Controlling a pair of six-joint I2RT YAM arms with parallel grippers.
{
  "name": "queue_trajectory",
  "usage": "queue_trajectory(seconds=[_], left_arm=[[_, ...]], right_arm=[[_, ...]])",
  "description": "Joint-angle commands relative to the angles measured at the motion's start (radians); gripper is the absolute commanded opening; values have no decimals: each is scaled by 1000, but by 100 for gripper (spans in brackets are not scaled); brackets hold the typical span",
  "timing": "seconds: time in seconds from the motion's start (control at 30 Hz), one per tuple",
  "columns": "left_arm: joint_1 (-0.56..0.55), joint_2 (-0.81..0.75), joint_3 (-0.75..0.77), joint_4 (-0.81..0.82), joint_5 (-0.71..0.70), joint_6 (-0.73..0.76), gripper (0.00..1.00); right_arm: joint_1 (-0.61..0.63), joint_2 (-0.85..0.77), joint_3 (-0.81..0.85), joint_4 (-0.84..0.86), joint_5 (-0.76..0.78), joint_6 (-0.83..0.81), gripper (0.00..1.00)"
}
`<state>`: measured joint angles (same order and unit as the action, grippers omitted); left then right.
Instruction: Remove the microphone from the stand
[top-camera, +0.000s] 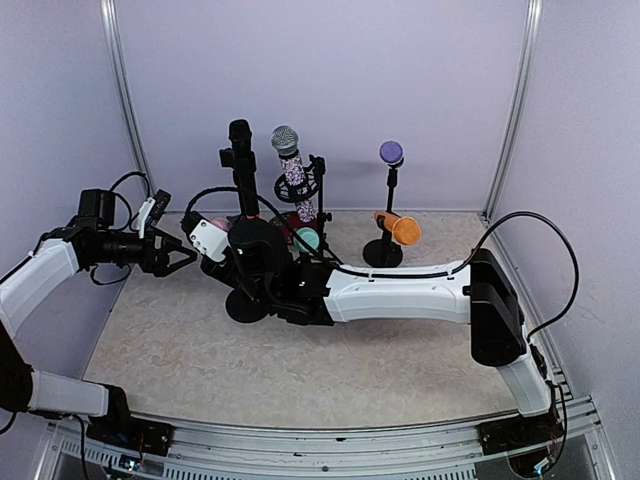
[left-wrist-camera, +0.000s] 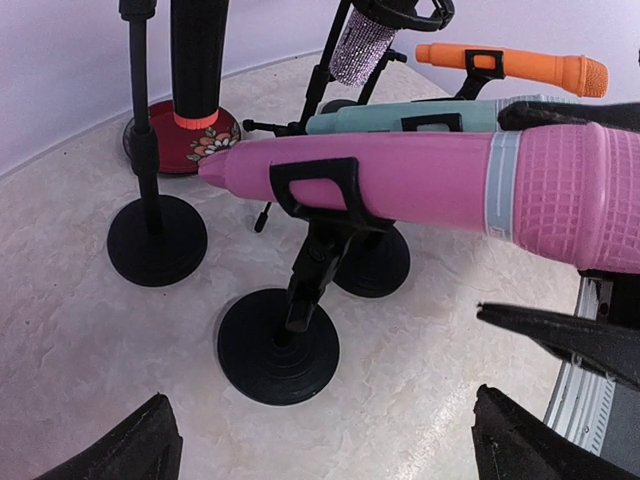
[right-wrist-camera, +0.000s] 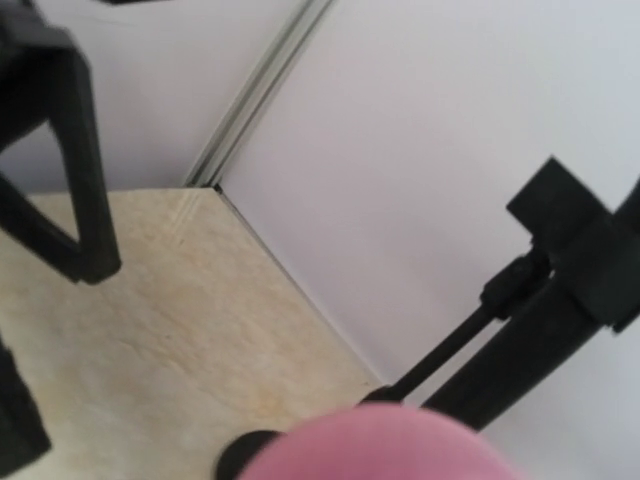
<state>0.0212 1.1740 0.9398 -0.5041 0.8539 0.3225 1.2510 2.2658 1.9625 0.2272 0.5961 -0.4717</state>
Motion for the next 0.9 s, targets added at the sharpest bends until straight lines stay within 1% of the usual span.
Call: queue_trajectory(seconds=[0.0,0.1,0.2,0.27,0.37,0.47,0.57,0.63,0.7,0.87], left_arm=[[-25,-7,2,55,-33,-31,99],[-58,-5,-21,128,-60,-73,98],[-100,20,-23,184,-93,-109,97],[-126,46,-16,200,-104,-121,95],[-163,82,-10,212,-124,-120,94],[-182,122,-8,233,-129,-140,93],[-200,169,11,239,-131,-159,90],[-210,191,18,256,-114,-162,87],[-218,203,19,288,-91,-160,86],[-228,263,55,317,-43,-164,79]], right_arm=[[-1,5,34,70,18,-12,60],[-1,-15,19,82,-4,5,46],[-1,-36,-5,99,-24,23,36],[-1,-45,-15,96,-37,36,34],[-2,-68,-52,117,-55,64,33],[-7,-98,-112,154,-84,102,31],[-18,-140,-178,204,-123,159,27],[-28,-168,-225,241,-168,207,26],[-39,-187,-259,264,-193,238,25],[-53,-216,-313,304,-250,255,23]])
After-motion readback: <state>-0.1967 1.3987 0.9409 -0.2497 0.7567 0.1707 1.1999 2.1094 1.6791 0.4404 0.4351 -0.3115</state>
